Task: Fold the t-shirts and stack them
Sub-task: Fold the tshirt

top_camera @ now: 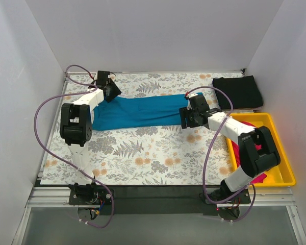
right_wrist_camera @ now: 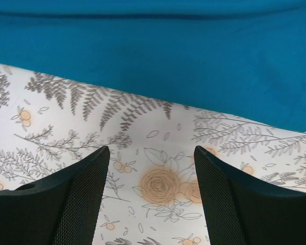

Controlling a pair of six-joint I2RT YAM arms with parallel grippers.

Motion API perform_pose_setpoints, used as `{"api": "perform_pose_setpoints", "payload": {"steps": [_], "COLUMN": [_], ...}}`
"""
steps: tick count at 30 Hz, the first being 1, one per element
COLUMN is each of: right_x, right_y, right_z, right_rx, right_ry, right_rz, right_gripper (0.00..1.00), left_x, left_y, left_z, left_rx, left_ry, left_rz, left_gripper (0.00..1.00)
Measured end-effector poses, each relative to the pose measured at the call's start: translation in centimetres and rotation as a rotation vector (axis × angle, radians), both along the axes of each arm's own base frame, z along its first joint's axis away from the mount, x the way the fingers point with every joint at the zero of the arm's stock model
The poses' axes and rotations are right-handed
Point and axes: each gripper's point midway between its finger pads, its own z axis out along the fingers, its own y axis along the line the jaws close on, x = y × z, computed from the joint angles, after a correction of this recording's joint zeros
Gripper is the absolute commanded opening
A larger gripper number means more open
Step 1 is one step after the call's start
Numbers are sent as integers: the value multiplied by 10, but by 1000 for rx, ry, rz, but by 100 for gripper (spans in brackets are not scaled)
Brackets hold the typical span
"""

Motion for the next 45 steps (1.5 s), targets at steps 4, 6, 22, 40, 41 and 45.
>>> {"api": "perform_pose_setpoints", "payload": {"steps": [4, 6, 22, 40, 41, 45], "right_x": [13, 21, 50, 31, 27, 6], "right_y": [-26, -41, -92, -106, -106, -110], "right_z": [1, 0, -30, -43, -43, -40], "right_rx": [25, 46, 205, 291, 285, 252], "right_ry": [9, 18, 121, 134, 141, 186], "right_rz": [-103, -169, -377, -457, -459, -468], "right_gripper": [71, 68, 52, 20, 20, 28], "left_x": [0, -7, -158, -185, -187, -198], "left_y": [3, 8, 68, 121, 122, 128], "left_z": [11, 21, 7, -44, -44, -41], "left_rx": [15, 29, 108, 8, 8, 20], "left_ry": [-23, -28, 86, 230, 235, 260], "left_rz": [8, 24, 212, 446, 452, 463], "left_gripper": [67, 68, 19, 5, 6, 8]}}
